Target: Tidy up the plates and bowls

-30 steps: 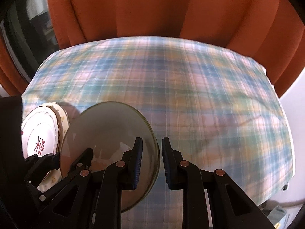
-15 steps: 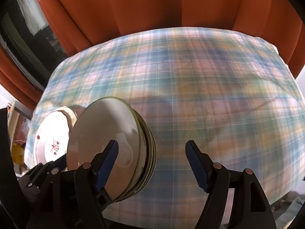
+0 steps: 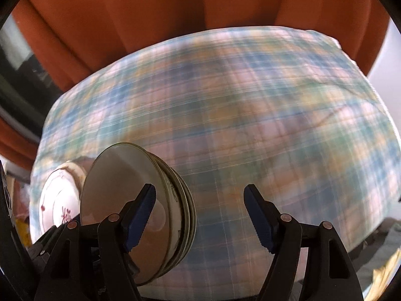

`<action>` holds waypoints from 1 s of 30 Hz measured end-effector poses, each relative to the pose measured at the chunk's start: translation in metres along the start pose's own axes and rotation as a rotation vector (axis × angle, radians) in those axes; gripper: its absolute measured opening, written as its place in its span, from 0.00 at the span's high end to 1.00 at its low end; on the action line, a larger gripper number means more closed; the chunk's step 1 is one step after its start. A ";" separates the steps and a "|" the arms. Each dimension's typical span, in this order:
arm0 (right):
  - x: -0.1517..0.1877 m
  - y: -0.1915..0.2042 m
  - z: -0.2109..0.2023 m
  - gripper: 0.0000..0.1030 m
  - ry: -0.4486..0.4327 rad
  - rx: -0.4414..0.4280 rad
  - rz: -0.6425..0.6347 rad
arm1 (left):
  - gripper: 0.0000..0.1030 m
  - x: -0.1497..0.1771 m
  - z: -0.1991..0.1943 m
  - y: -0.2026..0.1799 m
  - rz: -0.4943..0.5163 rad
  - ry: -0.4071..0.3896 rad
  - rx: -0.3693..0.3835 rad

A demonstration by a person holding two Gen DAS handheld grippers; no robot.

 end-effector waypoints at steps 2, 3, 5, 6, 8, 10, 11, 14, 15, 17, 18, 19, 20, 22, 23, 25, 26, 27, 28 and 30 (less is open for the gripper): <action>0.003 0.005 -0.001 0.26 -0.004 0.029 0.021 | 0.33 -0.001 0.003 0.002 0.024 0.012 0.040; 0.005 0.008 -0.001 0.26 -0.005 0.044 0.028 | 0.34 0.000 0.005 0.003 0.032 0.021 0.056; 0.009 0.014 -0.002 0.26 -0.009 0.073 0.034 | 0.41 0.000 0.009 0.002 0.050 0.035 0.091; 0.012 0.016 -0.002 0.26 -0.008 0.089 0.040 | 0.42 0.001 0.012 0.001 0.059 0.042 0.108; 0.017 0.018 -0.003 0.26 0.004 0.118 0.054 | 0.44 0.003 0.018 -0.001 0.074 0.057 0.124; 0.022 0.019 -0.005 0.26 0.008 0.143 0.062 | 0.43 0.003 0.021 -0.001 0.088 0.060 0.135; 0.024 0.018 -0.005 0.26 0.004 0.160 0.069 | 0.43 0.004 0.021 -0.001 0.091 0.055 0.145; 0.024 0.017 -0.005 0.26 0.001 0.156 0.088 | 0.43 0.005 0.021 0.001 0.089 0.050 0.163; 0.024 0.017 -0.005 0.26 0.000 0.155 0.092 | 0.43 0.005 0.021 0.001 0.090 0.048 0.168; 0.025 0.018 -0.002 0.26 0.004 0.155 0.101 | 0.43 0.006 0.020 0.002 0.091 0.060 0.172; 0.025 0.017 0.000 0.26 0.009 0.154 0.105 | 0.43 0.007 0.019 0.003 0.090 0.066 0.170; 0.025 0.017 0.001 0.26 0.015 0.150 0.109 | 0.43 0.008 0.019 0.004 0.089 0.069 0.165; 0.025 0.017 0.003 0.26 0.023 0.142 0.108 | 0.43 0.007 0.019 0.004 0.087 0.071 0.160; 0.023 0.017 0.007 0.26 0.033 0.125 0.099 | 0.43 0.006 0.019 0.004 0.083 0.074 0.141; 0.022 0.017 0.009 0.26 0.038 0.115 0.095 | 0.43 0.006 0.020 0.004 0.081 0.075 0.130; 0.020 0.017 0.013 0.26 0.050 0.086 0.085 | 0.43 0.004 0.019 0.004 0.071 0.078 0.107; 0.018 0.017 0.015 0.26 0.057 0.071 0.082 | 0.43 0.002 0.021 0.004 0.067 0.079 0.099; 0.016 0.016 0.018 0.27 0.064 0.053 0.079 | 0.43 0.001 0.021 0.003 0.062 0.080 0.089; 0.013 0.015 0.020 0.29 0.072 0.031 0.078 | 0.43 -0.001 0.021 0.002 0.060 0.080 0.078; 0.009 0.011 0.024 0.39 0.088 -0.004 0.082 | 0.43 -0.003 0.021 0.000 0.061 0.087 0.051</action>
Point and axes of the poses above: each gripper's, at about its wrist camera, not at the fingertips, and z roughly the way its jaws point, y to its left, x to its underside, the point moved 4 cm from there along z, roughly the way its jaws point, and after that the axes turned 13 degrees about z, right-handed, at the moved point
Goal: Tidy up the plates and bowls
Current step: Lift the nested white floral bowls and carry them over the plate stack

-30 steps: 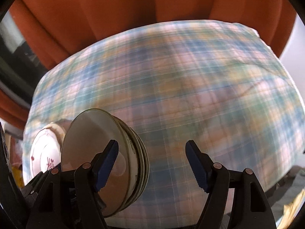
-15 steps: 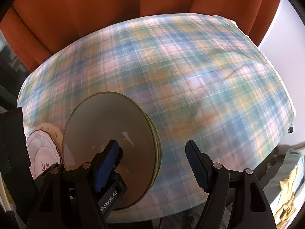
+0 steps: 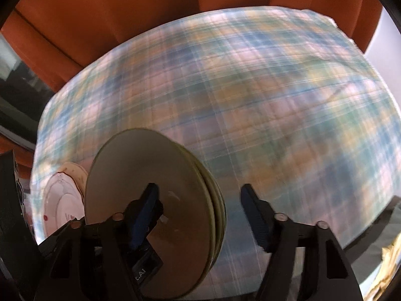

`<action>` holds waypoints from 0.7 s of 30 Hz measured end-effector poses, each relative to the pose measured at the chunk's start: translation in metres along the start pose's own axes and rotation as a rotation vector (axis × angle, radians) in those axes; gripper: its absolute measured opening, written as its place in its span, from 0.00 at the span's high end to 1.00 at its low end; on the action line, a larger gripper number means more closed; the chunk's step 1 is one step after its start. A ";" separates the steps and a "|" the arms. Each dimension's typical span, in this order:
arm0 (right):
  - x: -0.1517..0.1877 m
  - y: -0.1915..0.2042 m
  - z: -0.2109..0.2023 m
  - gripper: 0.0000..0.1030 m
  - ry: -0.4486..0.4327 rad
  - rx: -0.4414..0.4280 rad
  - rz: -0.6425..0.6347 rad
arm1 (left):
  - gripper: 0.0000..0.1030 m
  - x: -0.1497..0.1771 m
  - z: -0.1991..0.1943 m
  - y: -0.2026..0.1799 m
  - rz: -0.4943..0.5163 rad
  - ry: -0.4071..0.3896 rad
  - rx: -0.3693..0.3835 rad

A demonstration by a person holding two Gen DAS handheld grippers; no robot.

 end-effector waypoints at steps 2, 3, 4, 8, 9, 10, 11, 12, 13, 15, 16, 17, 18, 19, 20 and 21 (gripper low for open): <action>-0.004 -0.004 0.007 0.46 0.035 -0.029 0.011 | 0.43 0.000 -0.001 -0.003 0.002 0.005 -0.024; -0.005 -0.005 0.010 0.49 0.048 -0.043 0.008 | 0.43 -0.001 -0.001 -0.004 0.004 0.009 -0.035; -0.006 -0.006 0.014 0.50 0.061 -0.058 0.004 | 0.43 -0.001 -0.002 -0.004 0.003 0.012 -0.041; -0.008 -0.007 0.025 0.55 0.138 -0.139 0.029 | 0.43 -0.003 -0.003 -0.005 -0.001 0.027 -0.060; -0.008 -0.006 0.026 0.56 0.144 -0.151 0.019 | 0.43 -0.004 -0.003 -0.007 0.003 0.028 -0.071; -0.008 -0.004 0.027 0.56 0.146 -0.154 0.009 | 0.43 -0.004 -0.003 -0.008 0.008 0.029 -0.080; -0.008 -0.002 0.027 0.56 0.145 -0.151 0.000 | 0.43 -0.005 -0.003 -0.008 0.008 0.030 -0.086; -0.008 -0.002 0.028 0.56 0.147 -0.154 -0.004 | 0.43 -0.005 -0.004 -0.008 0.006 0.030 -0.088; -0.009 -0.002 0.028 0.56 0.154 -0.159 0.001 | 0.43 -0.004 -0.004 -0.008 0.004 0.032 -0.091; -0.009 -0.002 0.029 0.56 0.163 -0.162 -0.005 | 0.43 -0.005 -0.004 -0.009 0.002 0.035 -0.101; -0.010 -0.003 0.029 0.56 0.166 -0.164 -0.006 | 0.43 -0.005 -0.004 -0.010 0.003 0.039 -0.105; -0.010 -0.004 0.029 0.56 0.168 -0.167 -0.008 | 0.44 -0.005 -0.004 -0.011 0.002 0.043 -0.107; -0.010 -0.004 0.029 0.56 0.169 -0.167 -0.010 | 0.44 -0.005 -0.004 -0.012 0.001 0.049 -0.111; -0.011 -0.004 0.029 0.56 0.170 -0.167 -0.015 | 0.45 -0.005 -0.005 -0.013 0.000 0.054 -0.113; -0.011 -0.005 0.029 0.56 0.172 -0.169 -0.017 | 0.45 -0.004 -0.005 -0.013 -0.003 0.057 -0.114; -0.011 -0.005 0.028 0.56 0.174 -0.170 -0.020 | 0.45 -0.004 -0.005 -0.014 -0.007 0.063 -0.115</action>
Point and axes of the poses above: each gripper's, at about its wrist camera, not at the fingertips, and z roughly the way its jaws point, y to its left, x to its underside, the point moved 4 cm from there along z, roughly the way its jaws point, and after that the axes turned 13 degrees about z, right-handed, at the moved point
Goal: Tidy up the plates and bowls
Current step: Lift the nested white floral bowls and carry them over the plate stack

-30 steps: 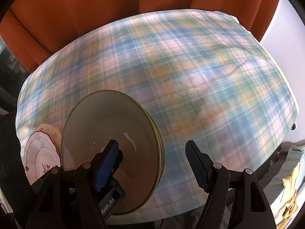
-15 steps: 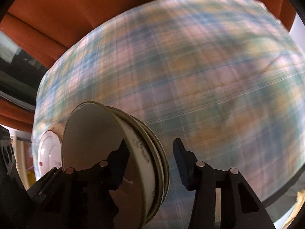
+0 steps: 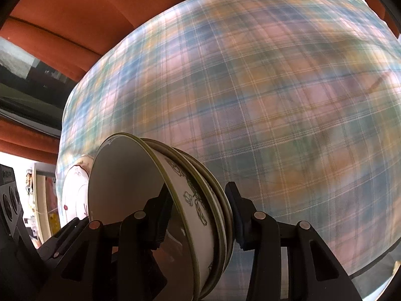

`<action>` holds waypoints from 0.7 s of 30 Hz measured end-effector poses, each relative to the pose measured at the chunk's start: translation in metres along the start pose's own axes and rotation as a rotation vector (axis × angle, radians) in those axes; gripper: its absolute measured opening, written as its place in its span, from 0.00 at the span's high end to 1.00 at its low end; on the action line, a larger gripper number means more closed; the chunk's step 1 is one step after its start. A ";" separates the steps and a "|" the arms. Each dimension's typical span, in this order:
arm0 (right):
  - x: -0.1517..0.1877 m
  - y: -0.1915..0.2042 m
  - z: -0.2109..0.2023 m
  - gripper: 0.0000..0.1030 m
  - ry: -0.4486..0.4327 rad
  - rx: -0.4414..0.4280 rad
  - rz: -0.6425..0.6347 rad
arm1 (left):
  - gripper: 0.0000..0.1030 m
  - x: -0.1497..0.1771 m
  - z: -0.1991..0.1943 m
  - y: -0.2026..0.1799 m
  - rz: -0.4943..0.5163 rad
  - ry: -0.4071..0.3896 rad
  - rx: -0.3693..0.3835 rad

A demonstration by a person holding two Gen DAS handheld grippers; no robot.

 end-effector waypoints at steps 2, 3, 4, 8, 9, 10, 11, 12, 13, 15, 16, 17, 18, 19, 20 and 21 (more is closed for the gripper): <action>0.001 -0.001 -0.001 0.55 0.007 0.001 -0.008 | 0.46 0.002 -0.001 -0.002 -0.010 0.013 -0.006; 0.002 -0.002 -0.001 0.55 0.011 0.002 -0.010 | 0.46 0.003 -0.001 -0.003 -0.012 0.018 -0.013; 0.002 -0.003 -0.002 0.55 0.015 0.001 -0.011 | 0.46 0.003 -0.002 -0.005 -0.011 0.020 -0.021; 0.004 -0.007 -0.007 0.55 0.027 -0.005 -0.020 | 0.46 0.005 -0.007 -0.012 -0.015 0.016 -0.048; 0.004 -0.008 -0.008 0.56 0.027 -0.007 -0.024 | 0.46 0.005 -0.009 -0.013 -0.017 0.013 -0.055; 0.004 -0.008 -0.009 0.56 0.027 -0.010 -0.029 | 0.46 0.005 -0.010 -0.015 -0.019 0.009 -0.063; 0.003 -0.009 -0.011 0.56 0.027 -0.015 -0.035 | 0.46 0.004 -0.012 -0.017 -0.022 0.005 -0.070; 0.003 -0.010 -0.013 0.56 0.026 -0.019 -0.038 | 0.46 0.003 -0.014 -0.018 -0.023 0.001 -0.075; 0.003 -0.011 -0.015 0.56 0.024 -0.023 -0.044 | 0.46 0.003 -0.016 -0.020 -0.026 -0.004 -0.083; 0.002 -0.012 -0.020 0.56 0.019 -0.029 -0.053 | 0.46 0.001 -0.021 -0.024 -0.026 -0.013 -0.095; 0.001 -0.013 -0.023 0.56 0.016 -0.035 -0.057 | 0.46 0.000 -0.023 -0.026 -0.027 -0.017 -0.099; 0.000 -0.014 -0.025 0.56 0.014 -0.039 -0.059 | 0.46 0.000 -0.024 -0.027 -0.029 -0.020 -0.102; 0.000 -0.014 -0.027 0.56 0.012 -0.044 -0.061 | 0.46 -0.001 -0.026 -0.028 -0.033 -0.022 -0.104; -0.001 -0.015 -0.030 0.56 0.010 -0.050 -0.063 | 0.46 -0.001 -0.029 -0.029 -0.040 -0.023 -0.104; -0.002 -0.014 -0.031 0.56 0.010 -0.053 -0.064 | 0.46 -0.002 -0.031 -0.030 -0.051 -0.023 -0.102; -0.003 -0.015 -0.034 0.56 0.011 -0.058 -0.066 | 0.46 -0.002 -0.033 -0.031 -0.057 -0.024 -0.100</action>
Point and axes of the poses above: each gripper's, at about its wrist camera, not at the fingertips, and z roughly the way its jaws point, y to its left, x to its underside, the point moved 4 cm from there along z, roughly the way its jaws point, and after that the axes turned 13 degrees about z, right-handed, at the moved point
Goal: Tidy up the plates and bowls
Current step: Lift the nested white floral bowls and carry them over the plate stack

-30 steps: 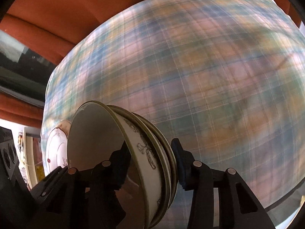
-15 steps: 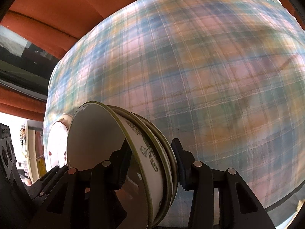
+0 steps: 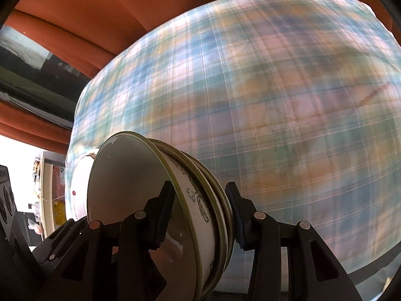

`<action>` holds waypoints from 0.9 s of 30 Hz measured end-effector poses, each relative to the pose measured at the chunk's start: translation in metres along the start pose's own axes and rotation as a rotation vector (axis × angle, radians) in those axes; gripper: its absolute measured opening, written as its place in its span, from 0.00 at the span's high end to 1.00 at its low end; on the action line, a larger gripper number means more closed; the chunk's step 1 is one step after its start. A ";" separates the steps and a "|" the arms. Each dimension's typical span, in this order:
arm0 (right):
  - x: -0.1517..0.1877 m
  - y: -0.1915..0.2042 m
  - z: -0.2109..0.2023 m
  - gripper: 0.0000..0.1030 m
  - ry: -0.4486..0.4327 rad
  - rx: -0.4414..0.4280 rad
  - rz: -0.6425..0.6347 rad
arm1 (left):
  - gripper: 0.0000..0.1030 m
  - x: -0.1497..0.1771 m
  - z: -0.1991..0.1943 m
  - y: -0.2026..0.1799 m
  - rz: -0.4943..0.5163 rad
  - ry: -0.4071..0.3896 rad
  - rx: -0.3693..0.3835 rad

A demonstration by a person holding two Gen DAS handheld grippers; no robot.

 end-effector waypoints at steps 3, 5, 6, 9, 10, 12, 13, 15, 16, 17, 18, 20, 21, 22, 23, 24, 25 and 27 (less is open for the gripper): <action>-0.002 0.001 -0.009 0.55 -0.005 -0.008 -0.012 | 0.46 -0.001 -0.007 -0.001 -0.017 -0.009 -0.005; -0.002 0.004 -0.013 0.55 -0.010 -0.013 -0.024 | 0.46 -0.001 -0.011 -0.001 -0.026 -0.015 -0.008; -0.002 0.006 -0.015 0.55 -0.015 -0.015 -0.031 | 0.46 -0.001 -0.013 0.000 -0.028 -0.018 -0.008; -0.003 0.012 -0.020 0.55 -0.029 -0.020 -0.043 | 0.46 -0.002 -0.018 0.003 -0.030 -0.034 -0.009; -0.003 0.014 -0.021 0.55 -0.034 -0.022 -0.045 | 0.46 -0.002 -0.018 0.006 -0.029 -0.039 -0.007; -0.002 0.018 -0.022 0.55 -0.044 -0.022 -0.047 | 0.46 -0.002 -0.018 0.012 -0.030 -0.044 0.007; -0.002 0.020 -0.022 0.55 -0.048 -0.022 -0.047 | 0.46 -0.001 -0.018 0.016 -0.031 -0.046 0.013; 0.001 0.026 -0.019 0.55 -0.053 -0.017 -0.043 | 0.46 0.001 -0.017 0.024 -0.026 -0.049 0.021; 0.001 0.030 -0.017 0.55 -0.054 -0.013 -0.043 | 0.46 0.002 -0.018 0.029 -0.022 -0.051 0.025; 0.003 0.033 -0.016 0.55 -0.056 -0.009 -0.041 | 0.46 0.003 -0.019 0.034 -0.015 -0.055 0.030; 0.004 0.038 -0.015 0.55 -0.063 -0.004 -0.038 | 0.46 0.003 -0.020 0.038 -0.009 -0.059 0.037; 0.007 0.048 -0.014 0.55 -0.082 0.005 -0.029 | 0.46 0.003 -0.022 0.049 0.006 -0.072 0.052; 0.008 0.053 -0.014 0.55 -0.092 0.011 -0.025 | 0.46 0.003 -0.024 0.054 0.013 -0.078 0.058; 0.010 0.058 -0.014 0.55 -0.101 0.015 -0.021 | 0.46 0.004 -0.025 0.060 0.022 -0.083 0.065; 0.012 0.065 -0.013 0.56 -0.113 0.021 -0.015 | 0.46 0.004 -0.026 0.067 0.029 -0.086 0.072; 0.014 0.070 -0.012 0.55 -0.120 0.026 -0.010 | 0.46 0.005 -0.027 0.075 0.036 -0.089 0.079; 0.016 0.075 -0.012 0.55 -0.125 0.029 -0.006 | 0.46 0.006 -0.028 0.081 0.042 -0.093 0.082; 0.022 0.089 -0.010 0.56 -0.138 0.037 -0.001 | 0.46 0.008 -0.030 0.094 0.055 -0.099 0.089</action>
Point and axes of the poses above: each gripper's, at about its wrist camera, not at the fingertips, and z roughly the way its jaws point, y to its left, x to its underside, the point moved 4 cm from there along z, roughly the way its jaws point, and after that the axes turned 13 degrees about z, right-handed, at the moved point
